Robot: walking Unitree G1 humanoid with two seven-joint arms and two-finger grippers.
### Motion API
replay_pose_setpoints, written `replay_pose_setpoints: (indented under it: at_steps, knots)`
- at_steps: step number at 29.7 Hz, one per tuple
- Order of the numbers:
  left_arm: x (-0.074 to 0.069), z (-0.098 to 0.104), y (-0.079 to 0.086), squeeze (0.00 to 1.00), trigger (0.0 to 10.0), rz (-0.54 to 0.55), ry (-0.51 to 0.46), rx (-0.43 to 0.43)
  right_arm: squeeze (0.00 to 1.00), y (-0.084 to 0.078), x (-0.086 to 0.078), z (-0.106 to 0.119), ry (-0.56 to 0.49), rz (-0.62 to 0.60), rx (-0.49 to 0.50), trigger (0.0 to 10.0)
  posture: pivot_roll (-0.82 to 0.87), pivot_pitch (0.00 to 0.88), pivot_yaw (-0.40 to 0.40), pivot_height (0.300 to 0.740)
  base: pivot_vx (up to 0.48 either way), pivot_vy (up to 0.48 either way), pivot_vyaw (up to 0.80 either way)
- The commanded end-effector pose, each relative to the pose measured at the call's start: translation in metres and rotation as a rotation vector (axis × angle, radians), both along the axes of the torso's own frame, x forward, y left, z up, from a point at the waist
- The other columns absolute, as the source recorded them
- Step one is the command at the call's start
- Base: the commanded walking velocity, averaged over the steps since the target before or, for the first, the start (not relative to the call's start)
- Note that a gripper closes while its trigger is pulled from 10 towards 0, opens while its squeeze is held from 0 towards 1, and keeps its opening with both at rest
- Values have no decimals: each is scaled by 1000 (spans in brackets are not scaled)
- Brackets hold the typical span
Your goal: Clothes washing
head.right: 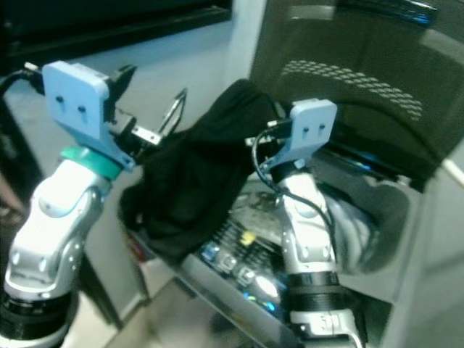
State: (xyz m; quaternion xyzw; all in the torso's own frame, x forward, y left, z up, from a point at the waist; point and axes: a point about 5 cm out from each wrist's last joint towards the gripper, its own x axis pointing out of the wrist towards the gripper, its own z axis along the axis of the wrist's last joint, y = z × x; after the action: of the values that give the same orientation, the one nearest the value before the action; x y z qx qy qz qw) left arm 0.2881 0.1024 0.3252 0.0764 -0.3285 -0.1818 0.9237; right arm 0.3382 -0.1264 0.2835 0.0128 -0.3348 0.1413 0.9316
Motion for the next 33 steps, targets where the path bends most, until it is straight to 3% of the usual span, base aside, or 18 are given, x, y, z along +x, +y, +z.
replay_pose_setpoints:
  at_steps: [1, 12, 21, 33]
  knots:
    - [-1, 0, -2, 0, 10000, -2, -5, 8, 0, -1, -1, 1, -9, -4, 2, 10000, 115, 0, -9, 740, 0, 0, -800]
    - [-1, -1, -1, 0, 10000, 4, 5, -2, 0, -1, 0, 1, -3, 0, 7, 10000, 118, 0, -12, 740, 0, 0, -800]
    - [0, -2, 0, 0, 10000, 7, 12, -5, 0, -2, 1, 0, 3, -10, 7, 10000, 119, 0, -10, 740, 0, 420, -733]
    - [0, -2, 0, 0, 10000, 8, 10, -1, 0, -1, 1, -2, 5, -18, -5, 10000, 119, 0, -9, 740, 0, 384, 0]
